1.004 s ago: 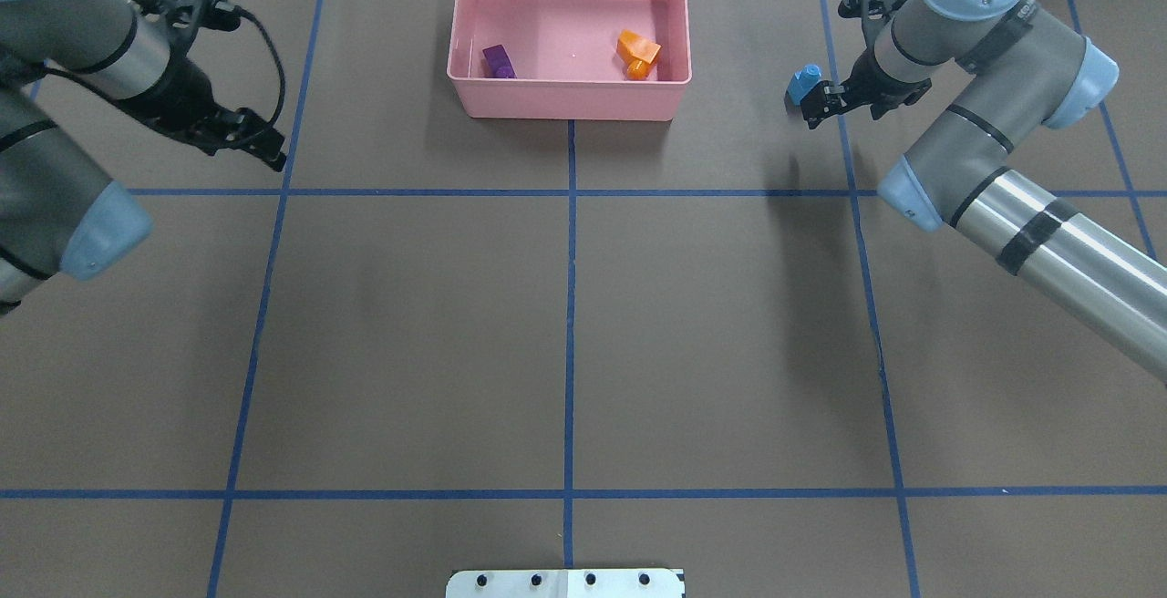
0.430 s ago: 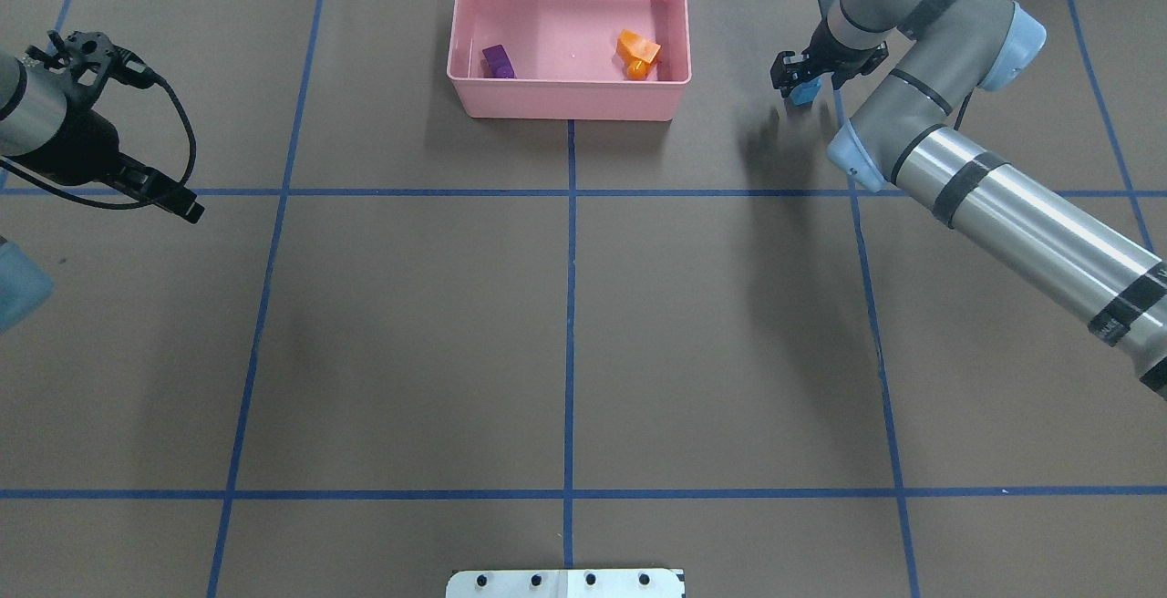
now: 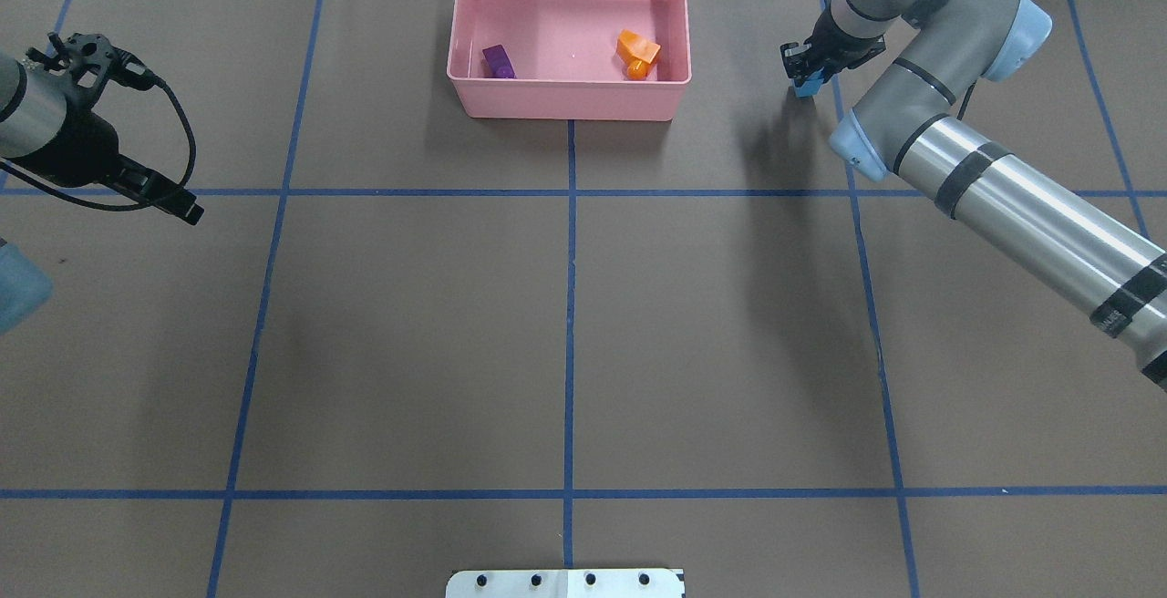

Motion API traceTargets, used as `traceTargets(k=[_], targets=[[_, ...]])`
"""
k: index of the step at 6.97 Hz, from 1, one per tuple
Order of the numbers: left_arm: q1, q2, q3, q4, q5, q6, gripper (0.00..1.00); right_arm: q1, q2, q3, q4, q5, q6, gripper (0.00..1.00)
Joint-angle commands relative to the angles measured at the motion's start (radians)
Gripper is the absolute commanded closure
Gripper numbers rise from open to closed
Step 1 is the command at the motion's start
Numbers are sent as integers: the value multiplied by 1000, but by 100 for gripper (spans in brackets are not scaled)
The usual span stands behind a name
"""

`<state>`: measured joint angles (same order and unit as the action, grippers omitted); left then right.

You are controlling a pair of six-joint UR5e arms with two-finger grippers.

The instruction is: Put all blocks into box

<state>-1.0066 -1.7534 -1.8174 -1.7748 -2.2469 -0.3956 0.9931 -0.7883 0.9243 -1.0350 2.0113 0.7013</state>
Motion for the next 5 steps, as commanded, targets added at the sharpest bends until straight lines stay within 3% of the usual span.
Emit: traceTargets(k=[1,3,5], targets=[[0,0,0,0,1,-2,0,59,59,34,-35,83,7,100],[5,-5,0,0,3,-37,0,62,218,68,-236,107,126,100],[5,-9,-2,0,1,-37,0,-17,325,50,-257,78,341,100]])
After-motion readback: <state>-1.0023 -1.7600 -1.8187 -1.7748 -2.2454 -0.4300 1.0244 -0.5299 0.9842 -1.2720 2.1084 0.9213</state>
